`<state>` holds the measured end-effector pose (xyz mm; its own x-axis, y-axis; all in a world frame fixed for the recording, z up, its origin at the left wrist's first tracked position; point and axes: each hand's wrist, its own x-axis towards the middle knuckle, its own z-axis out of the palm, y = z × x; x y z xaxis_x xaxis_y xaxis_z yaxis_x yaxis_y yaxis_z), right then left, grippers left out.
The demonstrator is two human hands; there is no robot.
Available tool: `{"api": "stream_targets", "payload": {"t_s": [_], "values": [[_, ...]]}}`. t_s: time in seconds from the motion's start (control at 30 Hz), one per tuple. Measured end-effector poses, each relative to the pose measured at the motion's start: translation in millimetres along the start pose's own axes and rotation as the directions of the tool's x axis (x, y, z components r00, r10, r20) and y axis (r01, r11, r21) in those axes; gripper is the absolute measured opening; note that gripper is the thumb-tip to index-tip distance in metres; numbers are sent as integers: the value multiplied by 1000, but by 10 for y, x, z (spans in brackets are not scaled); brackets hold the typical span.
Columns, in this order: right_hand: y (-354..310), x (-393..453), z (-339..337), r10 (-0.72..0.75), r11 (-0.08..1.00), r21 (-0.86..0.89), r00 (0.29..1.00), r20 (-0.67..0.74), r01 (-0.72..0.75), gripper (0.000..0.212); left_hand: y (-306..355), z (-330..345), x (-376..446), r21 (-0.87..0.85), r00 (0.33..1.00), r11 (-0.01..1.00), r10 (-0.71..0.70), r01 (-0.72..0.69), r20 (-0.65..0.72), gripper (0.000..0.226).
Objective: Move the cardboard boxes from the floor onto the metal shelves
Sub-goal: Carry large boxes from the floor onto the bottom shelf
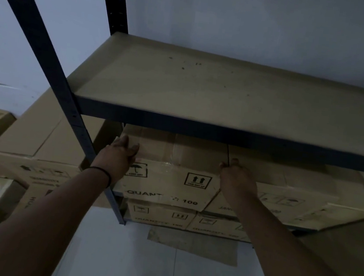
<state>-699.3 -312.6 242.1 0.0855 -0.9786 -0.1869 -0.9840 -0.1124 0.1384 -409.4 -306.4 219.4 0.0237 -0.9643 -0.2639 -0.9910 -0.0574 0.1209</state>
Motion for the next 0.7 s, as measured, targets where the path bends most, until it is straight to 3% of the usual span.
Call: {"api": "stream_targets", "payload": {"t_s": [0.3,0.4,0.5,0.6,0.7], "values": [[-89,41,-26,19,993,-116,1000,-2,-19,38,18,-31,42,34,999,999,0,-1,39,50],[-72,28,-15,12,998,-55,1000,20,-11,40,-11,-34,45,20,996,1000,-2,0,95,55],[-1,-22,-5,1,996,88,995,96,-9,49,-33,-84,9,-136,984,990,6,18,176,63],[99,-203,7,-17,959,281,978,206,-43,63,-59,-90,-142,-195,997,981,12,2,71,65],[135,-466,51,32,933,342,973,229,-111,74,-43,-16,-367,-197,997,978,52,-63,-60,66]]}}
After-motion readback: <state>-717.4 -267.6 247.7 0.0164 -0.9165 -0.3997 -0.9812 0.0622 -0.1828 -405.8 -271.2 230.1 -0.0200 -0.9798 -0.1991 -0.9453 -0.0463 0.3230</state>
